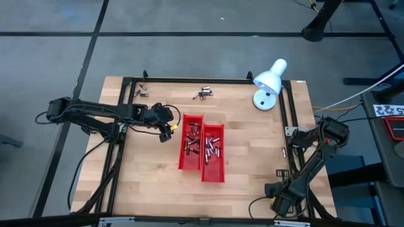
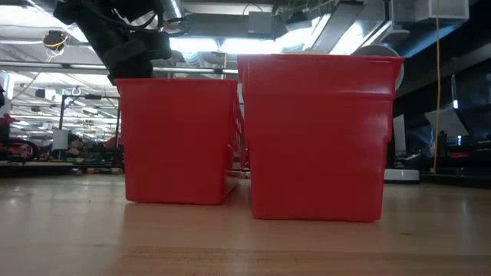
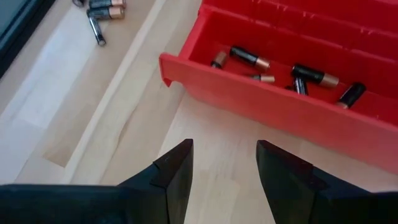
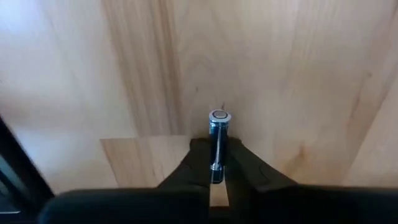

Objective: Sort batteries
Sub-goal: Put the silver battery into the right red bin

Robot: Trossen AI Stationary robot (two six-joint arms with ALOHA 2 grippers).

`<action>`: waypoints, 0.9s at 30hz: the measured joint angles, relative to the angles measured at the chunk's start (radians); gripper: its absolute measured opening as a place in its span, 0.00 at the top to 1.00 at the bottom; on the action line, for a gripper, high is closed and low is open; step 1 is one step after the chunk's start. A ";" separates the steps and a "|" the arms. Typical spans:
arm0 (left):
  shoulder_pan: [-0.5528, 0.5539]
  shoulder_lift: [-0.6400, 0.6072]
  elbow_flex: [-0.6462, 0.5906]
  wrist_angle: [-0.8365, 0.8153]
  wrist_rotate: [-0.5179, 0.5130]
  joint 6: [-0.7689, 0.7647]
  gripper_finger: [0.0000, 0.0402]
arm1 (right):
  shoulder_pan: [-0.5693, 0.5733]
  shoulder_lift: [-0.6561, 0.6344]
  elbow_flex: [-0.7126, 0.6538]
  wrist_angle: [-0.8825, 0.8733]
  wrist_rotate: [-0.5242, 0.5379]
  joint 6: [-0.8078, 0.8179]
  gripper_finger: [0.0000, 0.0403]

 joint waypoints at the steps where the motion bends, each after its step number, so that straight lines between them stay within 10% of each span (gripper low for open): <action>1: 0.000 0.002 0.000 -0.002 0.000 0.000 0.59 | -0.011 -0.003 -0.001 0.001 -0.006 -0.002 0.96; 7: -0.002 0.015 0.000 0.003 0.000 -0.003 0.59 | -0.064 -0.035 0.028 -0.034 0.006 -0.006 0.93; 23: -0.002 0.017 0.000 0.012 0.000 -0.003 0.59 | -0.117 -0.194 0.287 -0.209 0.787 -0.111 0.97; 27: -0.002 0.017 0.000 0.037 0.001 -0.003 0.59 | -0.249 -0.194 0.309 -0.138 0.841 -0.281 0.97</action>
